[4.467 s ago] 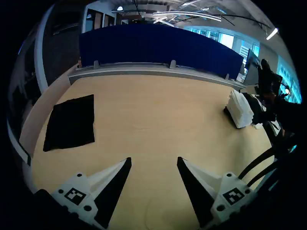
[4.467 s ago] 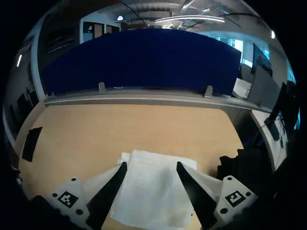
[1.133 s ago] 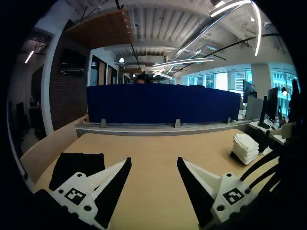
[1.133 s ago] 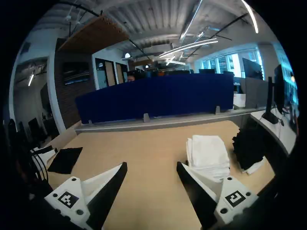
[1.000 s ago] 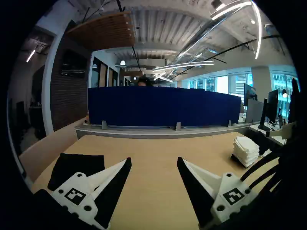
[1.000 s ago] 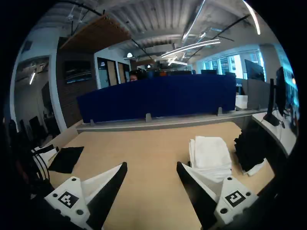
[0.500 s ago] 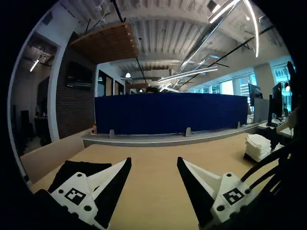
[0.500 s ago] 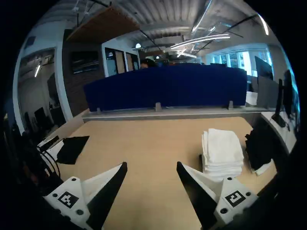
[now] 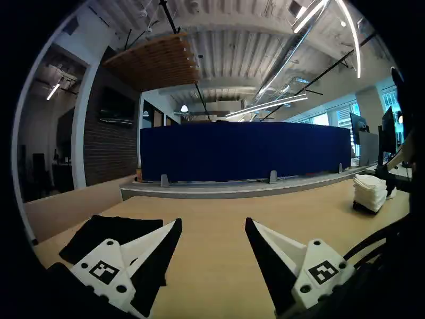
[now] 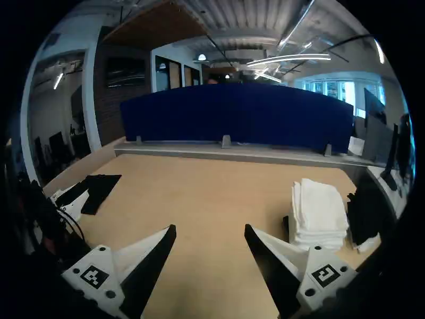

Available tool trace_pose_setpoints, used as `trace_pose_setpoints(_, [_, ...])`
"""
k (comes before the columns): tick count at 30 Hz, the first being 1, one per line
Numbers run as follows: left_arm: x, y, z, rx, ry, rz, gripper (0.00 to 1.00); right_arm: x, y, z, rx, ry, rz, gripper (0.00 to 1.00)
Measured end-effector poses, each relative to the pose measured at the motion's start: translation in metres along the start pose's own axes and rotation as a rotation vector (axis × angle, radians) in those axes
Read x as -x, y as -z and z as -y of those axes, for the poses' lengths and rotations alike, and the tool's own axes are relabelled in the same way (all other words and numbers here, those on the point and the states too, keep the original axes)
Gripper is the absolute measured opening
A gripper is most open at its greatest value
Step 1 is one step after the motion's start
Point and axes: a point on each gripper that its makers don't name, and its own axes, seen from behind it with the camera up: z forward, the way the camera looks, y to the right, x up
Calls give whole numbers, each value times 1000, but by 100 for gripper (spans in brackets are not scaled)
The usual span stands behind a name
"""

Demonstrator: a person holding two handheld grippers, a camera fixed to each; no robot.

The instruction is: Fold towel

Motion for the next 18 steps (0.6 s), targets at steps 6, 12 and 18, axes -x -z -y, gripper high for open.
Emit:
trace_pose_setpoints(6, [10, -2, 3, -4, 7, -2, 88, 1, -4, 5, 1, 19, 2, 100])
trace_pose_setpoints(12, [17, -1, 1, 4, 16, -9, 88, -1, -3, 5, 5, 22, -5, 100])
trace_pose_setpoints(18, [17, -3, 2, 7, 22, -12, 88, -4, 0, 2, 10, 23, -11, 100])
